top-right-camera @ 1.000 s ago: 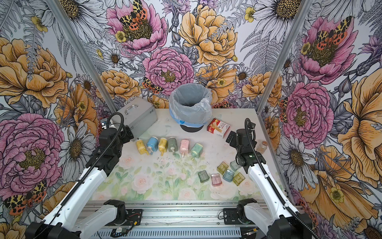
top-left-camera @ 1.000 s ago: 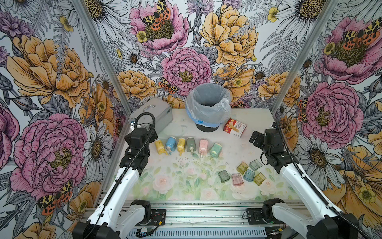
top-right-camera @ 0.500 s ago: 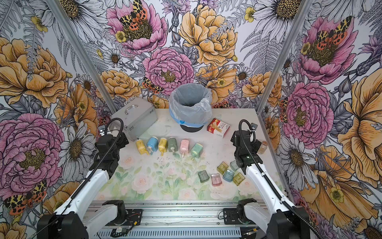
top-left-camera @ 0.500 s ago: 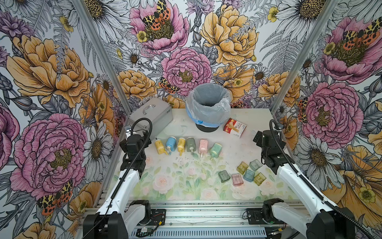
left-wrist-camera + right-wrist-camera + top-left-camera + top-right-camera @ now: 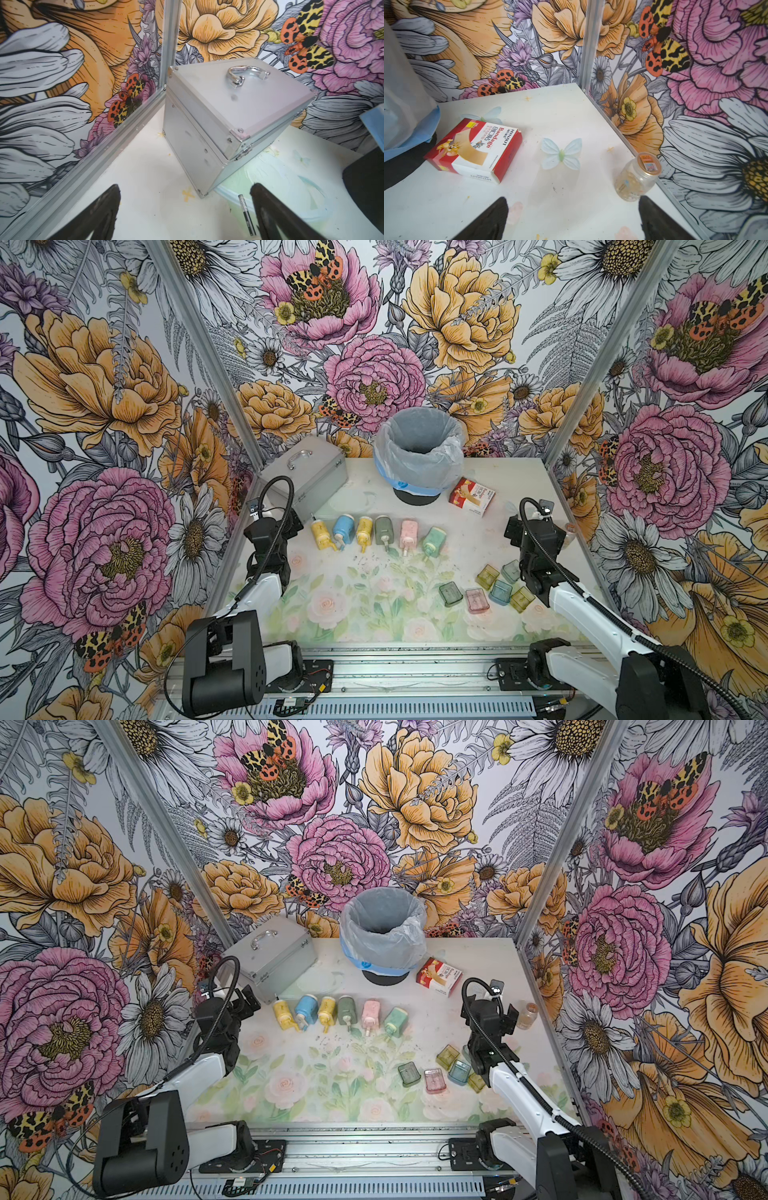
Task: Take out the pencil sharpener tray and clean the shavings
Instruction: Reset both arms
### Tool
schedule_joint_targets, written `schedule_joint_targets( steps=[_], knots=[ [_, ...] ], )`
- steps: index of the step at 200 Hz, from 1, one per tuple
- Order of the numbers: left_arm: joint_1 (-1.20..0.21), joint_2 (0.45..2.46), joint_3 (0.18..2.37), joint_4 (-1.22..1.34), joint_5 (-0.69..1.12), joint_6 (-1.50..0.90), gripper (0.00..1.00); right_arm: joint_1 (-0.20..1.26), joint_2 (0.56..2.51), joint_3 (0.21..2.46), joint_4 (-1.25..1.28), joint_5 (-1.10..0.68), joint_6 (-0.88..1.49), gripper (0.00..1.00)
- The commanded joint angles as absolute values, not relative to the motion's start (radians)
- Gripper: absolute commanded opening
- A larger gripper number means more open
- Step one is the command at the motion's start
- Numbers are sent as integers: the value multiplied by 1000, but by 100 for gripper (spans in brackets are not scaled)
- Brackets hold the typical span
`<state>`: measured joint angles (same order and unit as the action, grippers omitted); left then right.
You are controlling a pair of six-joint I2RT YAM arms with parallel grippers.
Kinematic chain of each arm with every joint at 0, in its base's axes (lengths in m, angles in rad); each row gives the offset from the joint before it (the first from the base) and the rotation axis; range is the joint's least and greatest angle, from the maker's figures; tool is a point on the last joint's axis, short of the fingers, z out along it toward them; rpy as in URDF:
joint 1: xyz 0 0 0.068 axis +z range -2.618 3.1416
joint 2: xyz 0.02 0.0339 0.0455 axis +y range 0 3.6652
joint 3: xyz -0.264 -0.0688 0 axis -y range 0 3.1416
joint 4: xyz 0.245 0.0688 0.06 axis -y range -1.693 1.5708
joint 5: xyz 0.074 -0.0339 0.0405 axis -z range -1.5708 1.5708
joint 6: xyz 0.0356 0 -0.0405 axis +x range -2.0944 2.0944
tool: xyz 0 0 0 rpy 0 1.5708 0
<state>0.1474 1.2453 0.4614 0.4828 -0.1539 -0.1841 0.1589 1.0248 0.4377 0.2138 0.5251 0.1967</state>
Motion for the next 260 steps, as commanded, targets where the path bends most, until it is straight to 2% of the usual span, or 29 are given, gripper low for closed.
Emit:
schedule_joint_targets(
  steps=[1,31,76,122,175,260],
  knots=[
    [153,1264,440,618,-62,-185,99,168,968,360,455,438,122,97],
    [145,1316,450,637,19,-128,99,167,954,317,520,398,107,97],
    [129,1323,428,662,45,-92,99,166,1006,292,586,411,100,99],
    [14,1333,389,721,40,43,99,166,1027,225,664,411,116,99],
    [61,1399,347,858,77,2,99,168,1172,240,783,417,57,98],
    [115,1536,317,1043,190,-25,99,152,1379,196,1108,411,-16,100]
  ],
)
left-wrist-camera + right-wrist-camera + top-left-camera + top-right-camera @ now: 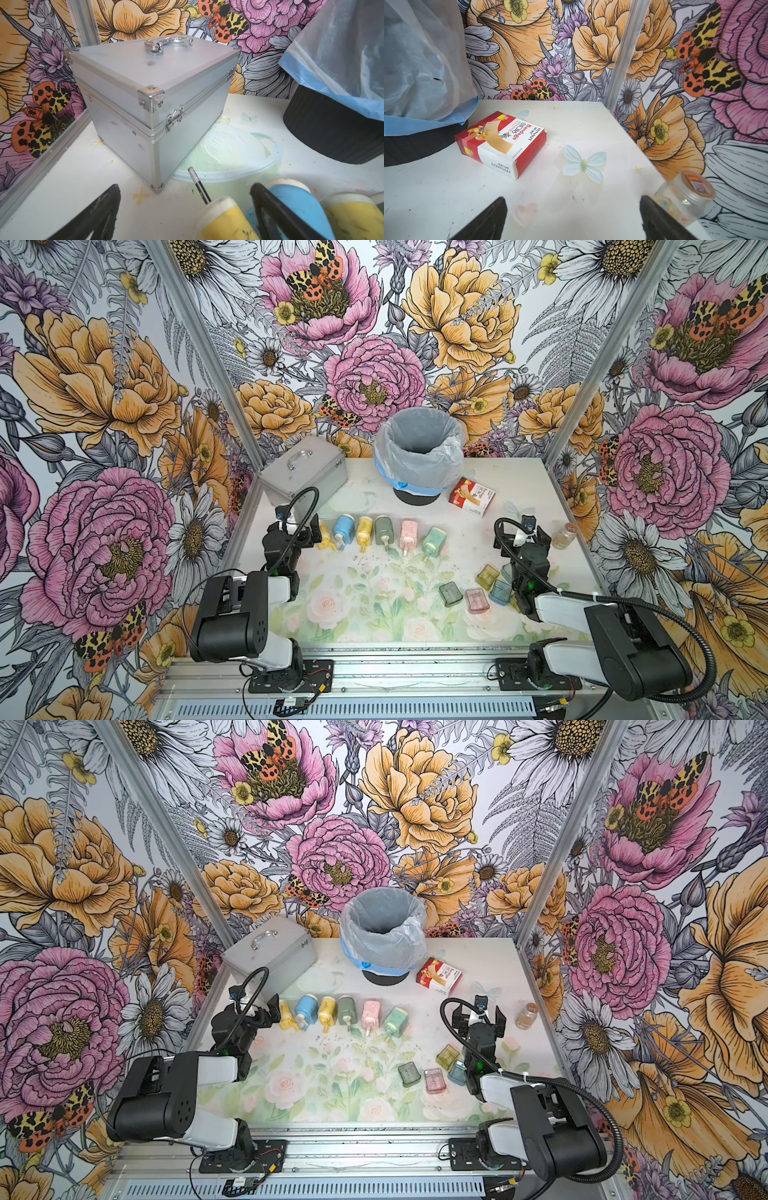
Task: Take out the pencil sharpener tray and clean the shavings
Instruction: Reset both arms
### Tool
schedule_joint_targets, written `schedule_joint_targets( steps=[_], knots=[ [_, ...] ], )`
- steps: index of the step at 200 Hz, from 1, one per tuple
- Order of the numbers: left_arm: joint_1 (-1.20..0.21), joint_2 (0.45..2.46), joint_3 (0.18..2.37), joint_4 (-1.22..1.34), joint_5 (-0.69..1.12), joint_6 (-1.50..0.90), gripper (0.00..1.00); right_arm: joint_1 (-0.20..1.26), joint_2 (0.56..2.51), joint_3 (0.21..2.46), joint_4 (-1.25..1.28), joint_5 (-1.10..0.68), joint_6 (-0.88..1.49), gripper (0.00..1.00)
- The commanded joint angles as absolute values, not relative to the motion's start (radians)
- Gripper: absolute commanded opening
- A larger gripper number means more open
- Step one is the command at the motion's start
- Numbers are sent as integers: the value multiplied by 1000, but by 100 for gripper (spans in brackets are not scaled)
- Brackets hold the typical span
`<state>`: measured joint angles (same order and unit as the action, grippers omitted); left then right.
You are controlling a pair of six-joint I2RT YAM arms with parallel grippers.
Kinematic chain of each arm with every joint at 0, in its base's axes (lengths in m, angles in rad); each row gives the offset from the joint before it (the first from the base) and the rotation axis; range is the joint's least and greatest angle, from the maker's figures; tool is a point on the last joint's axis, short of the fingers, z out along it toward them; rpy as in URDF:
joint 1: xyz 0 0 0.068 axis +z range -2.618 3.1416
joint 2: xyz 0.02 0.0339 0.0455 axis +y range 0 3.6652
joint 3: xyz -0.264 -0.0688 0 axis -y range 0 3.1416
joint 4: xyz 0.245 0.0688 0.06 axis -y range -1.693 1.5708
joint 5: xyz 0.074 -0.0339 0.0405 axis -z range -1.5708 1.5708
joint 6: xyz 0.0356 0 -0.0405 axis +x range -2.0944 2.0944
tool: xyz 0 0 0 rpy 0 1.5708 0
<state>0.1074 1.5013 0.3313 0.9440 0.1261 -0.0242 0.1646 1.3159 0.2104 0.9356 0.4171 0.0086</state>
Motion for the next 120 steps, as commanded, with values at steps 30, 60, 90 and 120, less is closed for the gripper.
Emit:
schedule_joint_targets(
  steps=[30,60,90,120],
  knots=[
    [98,1554,331,1039,189,-11,99,150,1485,173,1261,403,-34,100],
    [87,1551,364,971,203,8,99,141,1519,180,1286,405,-23,100],
    [59,1546,376,938,155,28,99,110,1528,180,1287,382,10,100],
    [59,1546,379,930,139,21,99,98,1569,212,1259,343,12,100]
  ],
)
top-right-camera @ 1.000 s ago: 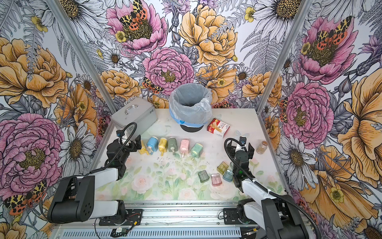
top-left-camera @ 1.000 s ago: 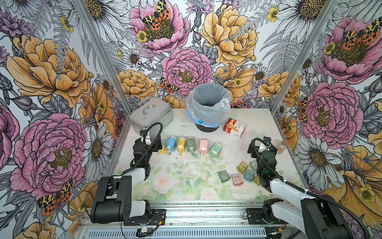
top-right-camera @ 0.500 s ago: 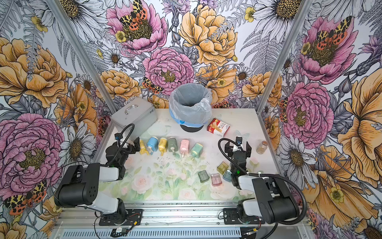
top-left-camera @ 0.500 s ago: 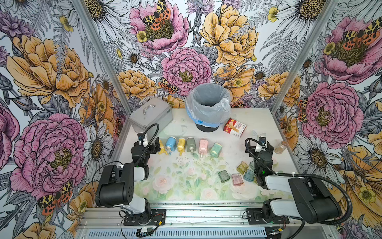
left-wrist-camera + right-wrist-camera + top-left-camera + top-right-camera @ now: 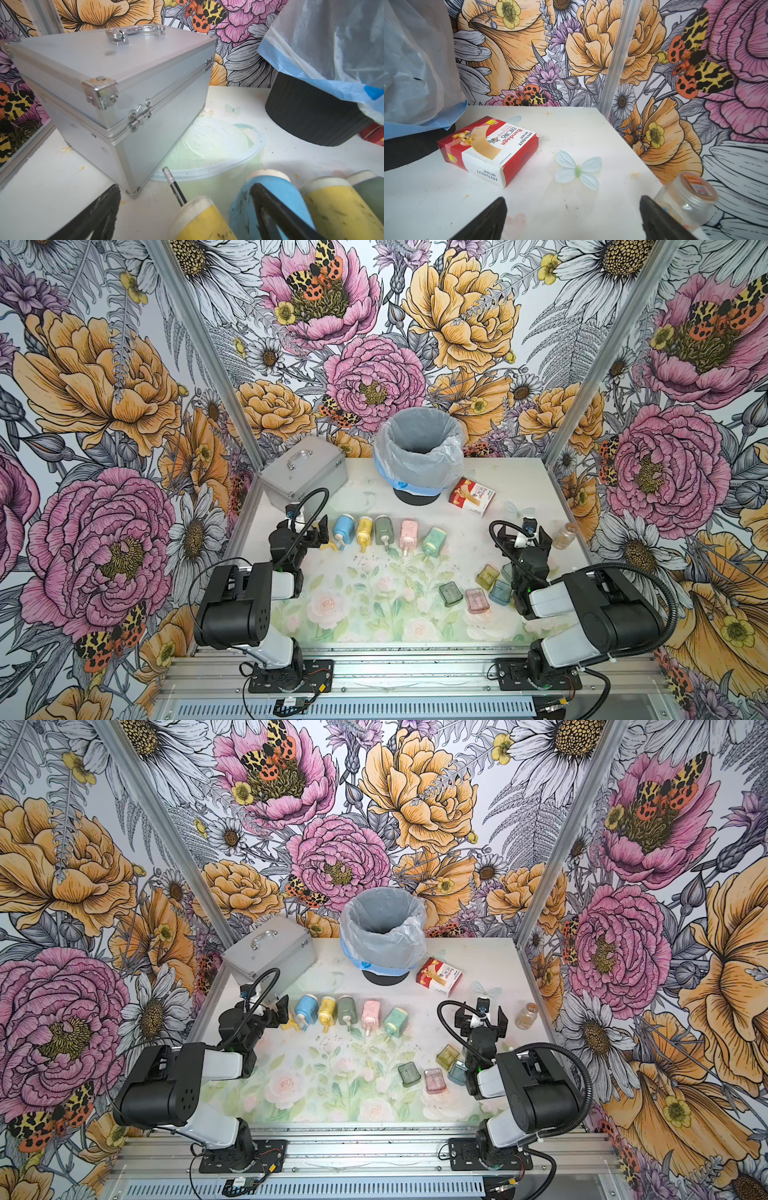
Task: Take out the pencil sharpener tray and clean the shavings
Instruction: Reset both arms
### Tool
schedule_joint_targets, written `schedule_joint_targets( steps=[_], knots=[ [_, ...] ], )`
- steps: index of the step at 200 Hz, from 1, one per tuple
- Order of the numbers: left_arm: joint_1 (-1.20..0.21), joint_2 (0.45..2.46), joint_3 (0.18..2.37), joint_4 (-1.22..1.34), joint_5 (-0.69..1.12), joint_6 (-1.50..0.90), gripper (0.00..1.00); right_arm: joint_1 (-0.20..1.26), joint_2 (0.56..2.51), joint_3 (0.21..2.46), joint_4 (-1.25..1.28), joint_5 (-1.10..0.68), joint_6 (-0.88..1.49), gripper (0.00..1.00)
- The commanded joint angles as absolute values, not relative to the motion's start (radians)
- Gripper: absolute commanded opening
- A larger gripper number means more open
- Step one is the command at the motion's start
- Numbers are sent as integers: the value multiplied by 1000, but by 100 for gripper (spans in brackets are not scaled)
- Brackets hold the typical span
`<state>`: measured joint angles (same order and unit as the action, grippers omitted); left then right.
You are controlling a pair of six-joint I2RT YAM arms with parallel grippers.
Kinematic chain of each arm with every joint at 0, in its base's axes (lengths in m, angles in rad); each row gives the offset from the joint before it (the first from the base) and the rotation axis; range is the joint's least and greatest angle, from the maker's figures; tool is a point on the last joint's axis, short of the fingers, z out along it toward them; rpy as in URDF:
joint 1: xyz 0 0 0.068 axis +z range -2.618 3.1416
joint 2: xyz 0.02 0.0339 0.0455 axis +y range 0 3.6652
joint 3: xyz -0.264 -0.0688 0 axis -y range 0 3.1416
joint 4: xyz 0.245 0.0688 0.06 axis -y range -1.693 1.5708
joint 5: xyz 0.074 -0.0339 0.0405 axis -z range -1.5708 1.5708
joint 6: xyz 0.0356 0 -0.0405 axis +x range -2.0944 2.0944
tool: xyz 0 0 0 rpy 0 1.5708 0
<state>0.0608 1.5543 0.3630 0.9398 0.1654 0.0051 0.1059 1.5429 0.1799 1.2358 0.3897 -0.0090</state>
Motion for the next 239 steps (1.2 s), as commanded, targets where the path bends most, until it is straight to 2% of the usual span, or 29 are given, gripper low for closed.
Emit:
schedule_joint_targets(
  steps=[1,24,42,49,66,182,203,239],
  knots=[
    [59,1546,379,931,138,21,99,98,1565,212,1254,342,13,100],
    [57,1546,380,929,121,21,99,87,1546,292,1080,319,21,100],
    [29,1543,384,914,-32,0,99,7,1535,392,861,207,85,100],
    [11,1542,383,917,-90,4,99,-19,1532,394,853,155,101,100],
    [-37,1544,367,949,-200,26,99,-8,1534,393,858,172,96,100],
    [-40,1544,369,949,-202,25,99,15,1534,379,885,191,68,100],
    [24,1539,388,903,-62,-8,99,7,1534,388,867,169,70,100],
    [22,1540,390,902,-71,-6,99,1,1532,391,861,156,72,100]
  ],
)
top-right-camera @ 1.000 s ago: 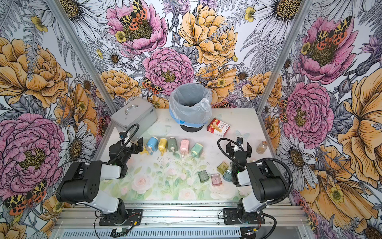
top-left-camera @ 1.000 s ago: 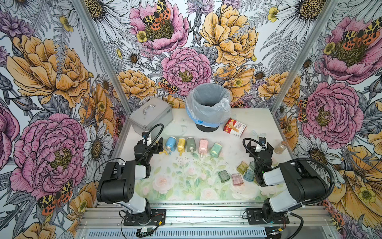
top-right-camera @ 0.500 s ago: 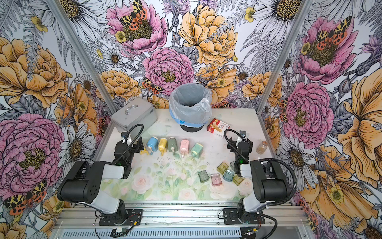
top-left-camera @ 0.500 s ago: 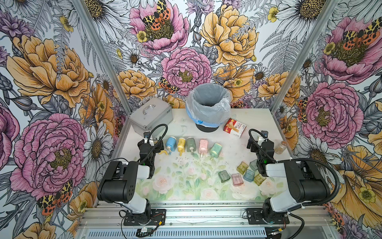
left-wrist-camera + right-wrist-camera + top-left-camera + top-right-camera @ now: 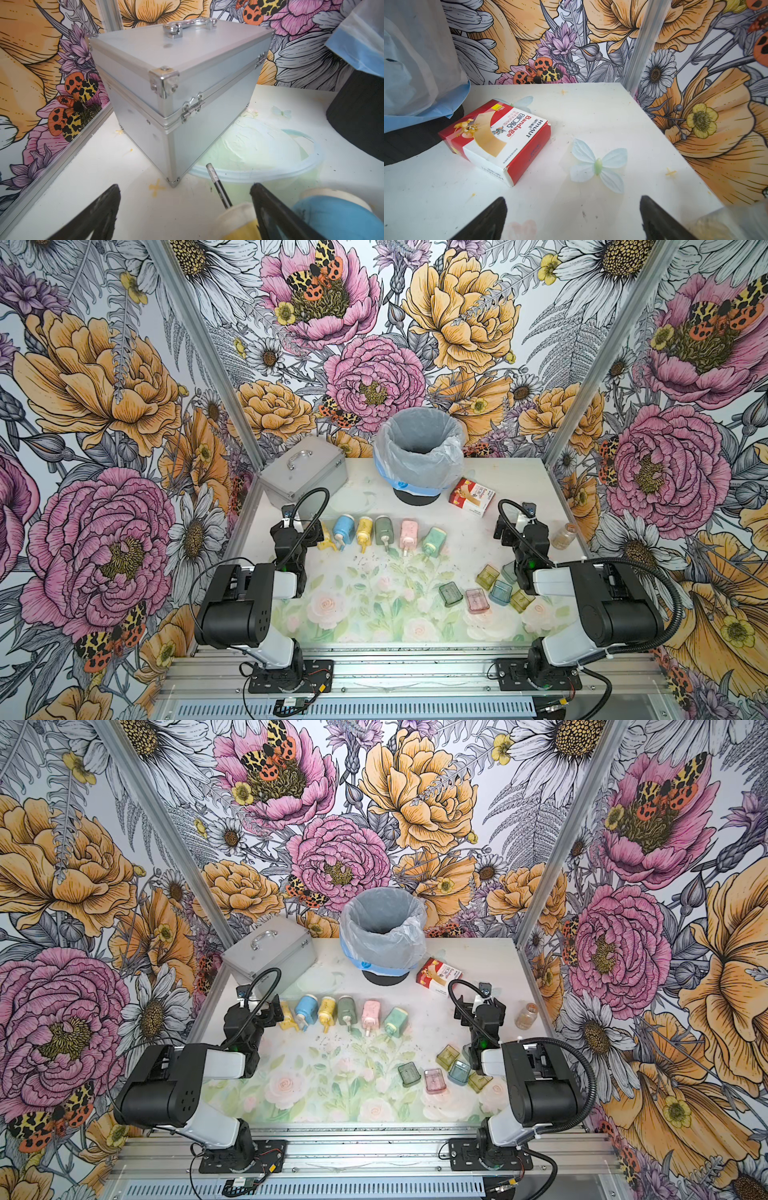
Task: Take out the pencil sharpener tray and clean the shavings
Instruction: Reset both arms
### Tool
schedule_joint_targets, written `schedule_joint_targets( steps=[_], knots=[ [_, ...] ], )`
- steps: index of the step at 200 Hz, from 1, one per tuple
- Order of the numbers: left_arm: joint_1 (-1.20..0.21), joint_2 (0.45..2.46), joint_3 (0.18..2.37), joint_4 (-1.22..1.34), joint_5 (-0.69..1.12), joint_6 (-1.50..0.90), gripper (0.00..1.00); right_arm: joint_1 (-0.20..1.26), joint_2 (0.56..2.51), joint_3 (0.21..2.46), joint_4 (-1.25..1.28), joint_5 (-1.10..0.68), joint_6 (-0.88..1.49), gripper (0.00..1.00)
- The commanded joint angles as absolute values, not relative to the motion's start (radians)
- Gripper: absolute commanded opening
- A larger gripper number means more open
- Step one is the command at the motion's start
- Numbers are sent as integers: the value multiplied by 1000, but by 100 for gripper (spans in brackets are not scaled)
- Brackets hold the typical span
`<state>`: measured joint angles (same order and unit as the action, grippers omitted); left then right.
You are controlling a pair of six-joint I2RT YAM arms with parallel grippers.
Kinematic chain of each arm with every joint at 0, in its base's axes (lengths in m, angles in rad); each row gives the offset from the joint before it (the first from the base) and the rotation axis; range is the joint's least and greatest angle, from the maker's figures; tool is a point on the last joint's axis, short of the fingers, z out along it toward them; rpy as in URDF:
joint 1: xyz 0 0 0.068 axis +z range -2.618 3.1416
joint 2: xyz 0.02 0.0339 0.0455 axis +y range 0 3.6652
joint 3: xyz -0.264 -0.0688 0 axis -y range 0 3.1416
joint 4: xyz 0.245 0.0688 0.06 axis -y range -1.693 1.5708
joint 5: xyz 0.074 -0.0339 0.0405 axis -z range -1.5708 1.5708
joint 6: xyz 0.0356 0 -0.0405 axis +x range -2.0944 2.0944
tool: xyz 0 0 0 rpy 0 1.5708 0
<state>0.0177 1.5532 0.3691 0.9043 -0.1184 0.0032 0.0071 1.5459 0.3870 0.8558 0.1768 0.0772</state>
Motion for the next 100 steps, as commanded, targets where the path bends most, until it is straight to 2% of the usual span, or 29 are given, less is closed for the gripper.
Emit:
schedule_joint_targets(
  steps=[1,100],
  knots=[
    [22,1540,389,903,-71,-5,99,1,1532,390,861,157,73,100],
    [20,1541,388,905,-72,-4,99,-11,1537,402,842,126,78,100]
  ],
)
